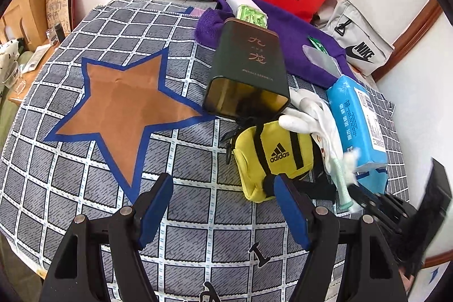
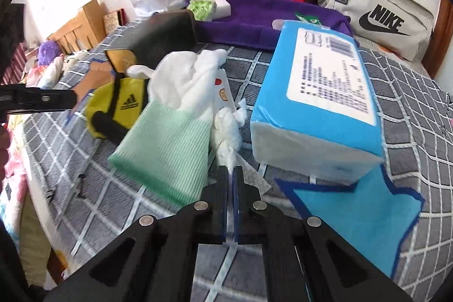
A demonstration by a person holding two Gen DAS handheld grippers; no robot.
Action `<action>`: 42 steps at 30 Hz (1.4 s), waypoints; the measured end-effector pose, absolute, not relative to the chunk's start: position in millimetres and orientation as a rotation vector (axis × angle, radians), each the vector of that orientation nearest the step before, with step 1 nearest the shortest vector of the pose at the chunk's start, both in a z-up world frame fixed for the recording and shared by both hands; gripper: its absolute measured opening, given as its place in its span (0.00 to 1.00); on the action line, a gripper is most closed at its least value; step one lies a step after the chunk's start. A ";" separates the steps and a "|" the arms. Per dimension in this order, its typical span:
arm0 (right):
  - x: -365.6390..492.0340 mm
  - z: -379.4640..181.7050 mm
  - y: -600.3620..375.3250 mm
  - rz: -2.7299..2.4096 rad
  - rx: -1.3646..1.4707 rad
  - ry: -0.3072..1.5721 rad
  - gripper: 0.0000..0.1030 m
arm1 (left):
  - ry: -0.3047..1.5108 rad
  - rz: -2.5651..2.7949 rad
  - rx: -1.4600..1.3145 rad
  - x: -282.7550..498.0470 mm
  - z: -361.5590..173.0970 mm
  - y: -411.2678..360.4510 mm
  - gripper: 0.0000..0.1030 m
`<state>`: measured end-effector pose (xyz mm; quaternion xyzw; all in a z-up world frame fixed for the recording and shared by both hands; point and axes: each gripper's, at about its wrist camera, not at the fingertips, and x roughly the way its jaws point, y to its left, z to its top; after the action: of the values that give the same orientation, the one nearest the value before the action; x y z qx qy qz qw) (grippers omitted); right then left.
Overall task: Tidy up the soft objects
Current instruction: 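Lift the white tissue with the right gripper while the left gripper grasps the yellow Adidas pouch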
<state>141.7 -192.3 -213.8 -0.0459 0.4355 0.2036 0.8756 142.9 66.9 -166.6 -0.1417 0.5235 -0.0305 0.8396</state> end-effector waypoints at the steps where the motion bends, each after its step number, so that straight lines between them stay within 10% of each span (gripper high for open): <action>1: 133.4 -208.3 -197.3 0.421 -0.095 0.896 0.03 | 1.105 -0.065 -0.297 143.0 -166.0 66.0 0.70; 13: 104.1 -222.1 -248.1 0.353 -0.042 0.958 0.11 | 1.121 -0.068 -0.294 141.3 -177.7 54.8 0.70; 17: 111.5 -218.2 -247.8 0.349 -0.023 0.906 0.60 | 1.107 -0.086 -0.325 146.4 -180.3 54.1 0.70; 21: 129.3 -224.5 -238.8 0.353 -0.017 0.905 0.60 | 1.089 -0.093 -0.358 157.3 -187.7 51.9 0.68; 28: 138.4 -232.6 -233.1 0.310 -0.060 0.880 0.20 | 1.083 -0.104 -0.391 172.8 -205.8 47.7 0.53; 33: 133.3 -232.3 -233.3 0.308 -0.073 0.868 0.19 | 1.072 -0.123 -0.405 177.9 -209.9 44.5 0.25; 42: 123.7 -225.9 -235.8 0.280 -0.082 0.871 0.19 | 0.994 -0.126 -0.461 150.4 -181.8 74.8 0.15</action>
<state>123.7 -235.8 -225.9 -0.0396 0.4204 0.1350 0.8964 150.4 74.8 -181.8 -0.2190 0.4720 -0.0599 0.8519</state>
